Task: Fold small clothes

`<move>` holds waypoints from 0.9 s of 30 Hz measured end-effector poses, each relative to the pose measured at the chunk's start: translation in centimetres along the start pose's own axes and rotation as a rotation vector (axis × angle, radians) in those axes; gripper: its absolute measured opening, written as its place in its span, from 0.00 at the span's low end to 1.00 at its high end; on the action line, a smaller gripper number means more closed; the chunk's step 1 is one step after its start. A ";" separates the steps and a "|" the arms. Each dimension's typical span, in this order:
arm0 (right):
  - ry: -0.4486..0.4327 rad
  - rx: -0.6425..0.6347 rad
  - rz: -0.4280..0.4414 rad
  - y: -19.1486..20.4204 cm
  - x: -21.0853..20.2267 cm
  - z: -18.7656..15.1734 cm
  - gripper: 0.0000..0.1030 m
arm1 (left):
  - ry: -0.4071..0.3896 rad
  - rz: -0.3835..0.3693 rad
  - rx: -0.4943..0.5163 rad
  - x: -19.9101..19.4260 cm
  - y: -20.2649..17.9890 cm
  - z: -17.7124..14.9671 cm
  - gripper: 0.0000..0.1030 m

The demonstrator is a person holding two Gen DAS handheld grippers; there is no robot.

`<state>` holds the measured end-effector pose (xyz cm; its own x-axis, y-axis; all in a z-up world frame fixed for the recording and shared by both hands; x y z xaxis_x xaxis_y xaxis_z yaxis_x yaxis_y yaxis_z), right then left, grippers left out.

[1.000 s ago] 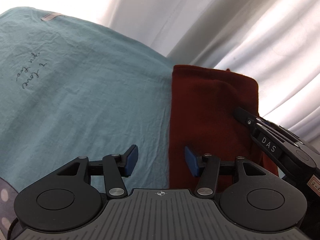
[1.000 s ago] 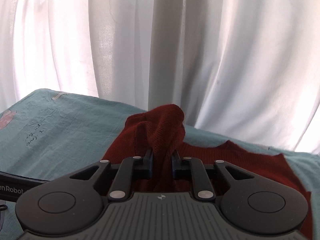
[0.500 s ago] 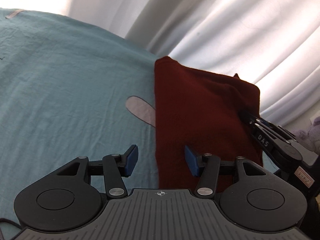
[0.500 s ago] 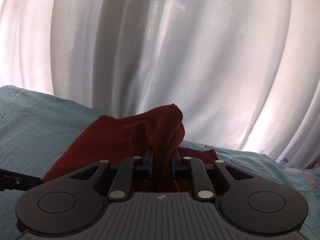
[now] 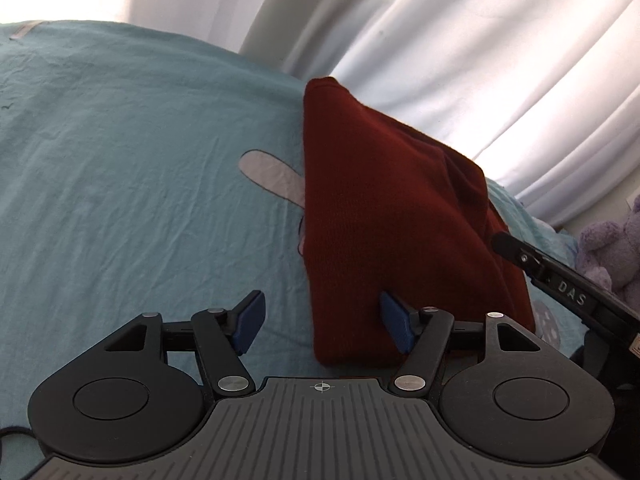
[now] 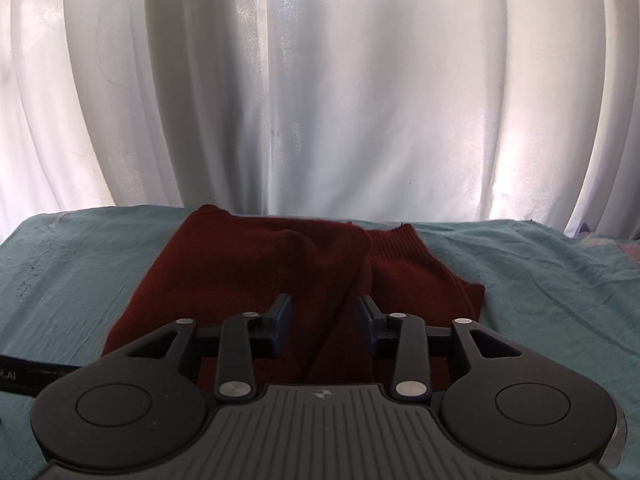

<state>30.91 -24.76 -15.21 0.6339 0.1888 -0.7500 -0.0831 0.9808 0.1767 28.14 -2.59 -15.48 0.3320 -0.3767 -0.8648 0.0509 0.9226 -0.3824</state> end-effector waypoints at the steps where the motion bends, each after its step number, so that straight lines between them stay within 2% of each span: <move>1: 0.020 0.015 0.011 -0.2 -0.1 -1.1 0.55 | 0.001 0.003 0.014 -0.2 -0.1 -0.6 0.67; 2: 0.047 0.032 0.022 -0.4 0.0 -2.0 0.57 | 0.006 0.006 0.028 -0.4 -0.3 -1.3 0.67; 5: 0.087 0.096 0.094 -0.7 0.9 -3.7 0.56 | 0.028 0.018 0.061 -0.1 -1.0 -2.9 0.68; 7: 0.084 0.115 0.142 -0.5 1.3 -3.6 0.36 | 0.041 0.045 0.065 0.8 -1.4 -3.2 0.67; 8: 0.081 0.129 0.184 -0.3 1.0 -3.4 0.16 | 0.025 0.060 0.075 0.8 -1.8 -3.2 0.68; 10: 0.081 0.148 0.216 -0.8 0.9 -2.7 0.11 | 0.014 0.075 0.095 1.0 -2.4 -2.9 0.68; 11: 0.081 0.147 0.202 -1.3 0.9 -2.5 0.09 | -0.002 0.085 0.093 1.0 -2.5 -2.8 0.68; 13: 0.100 0.160 0.118 -3.3 1.3 -2.4 0.08 | -0.025 0.132 0.075 1.0 -2.0 -2.4 0.68; 14: 0.106 0.187 0.145 -4.0 1.4 -2.3 0.11 | -0.029 0.137 0.065 0.9 -1.8 -2.2 0.68; 16: 0.118 0.275 0.252 -5.0 1.7 -1.8 0.14 | -0.021 0.112 0.032 0.9 -1.3 -2.2 0.68; 17: 0.123 0.306 0.317 -5.2 2.1 -1.4 0.33 | -0.023 0.103 0.020 0.9 -1.1 -2.2 0.68; 18: 0.123 0.333 0.374 -5.1 2.6 -0.8 0.58 | -0.029 0.103 0.018 0.9 -1.1 -2.1 0.68; 19: 0.125 0.361 0.420 -5.0 3.3 -0.3 0.66 | -0.029 0.110 0.023 0.9 -1.2 -2.1 0.68; 20: 0.139 0.376 0.467 -4.5 4.2 0.4 0.67 | -0.030 0.119 0.029 1.0 -1.3 -2.2 0.68; 22: 0.140 0.372 0.499 -3.4 5.2 1.5 0.67 | -0.033 0.133 0.038 1.0 -1.5 -2.3 0.68; 24: 0.148 0.318 0.516 -1.7 5.6 2.5 0.54 | -0.033 0.147 0.050 1.1 -1.6 -2.3 0.68; 25: 0.157 0.277 0.496 -0.8 5.8 2.9 0.47 | -0.032 0.151 0.055 1.2 -1.7 -2.3 0.68; 26: 0.159 0.219 0.445 0.0 6.0 3.1 0.31 | -0.031 0.156 0.060 1.2 -1.8 -2.3 0.69; 27: 0.153 0.158 0.395 0.8 6.0 3.3 0.24 | -0.030 0.158 0.064 1.3 -1.8 -2.3 0.70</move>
<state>37.16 -23.03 -17.52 0.4553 0.5642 -0.6887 -0.1701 0.8144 0.5547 26.31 -4.94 -16.60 0.3689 -0.2250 -0.9018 0.0557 0.9739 -0.2202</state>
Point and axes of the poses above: each gripper's, at about its wrist camera, not at the fingertips, and x roughly the way its jaws point, y to its left, z to its top, the point moved 9 cm from there along x, roughly the way its jaws point, and after that the axes turned 14 degrees about y, right-handed, at the moved point
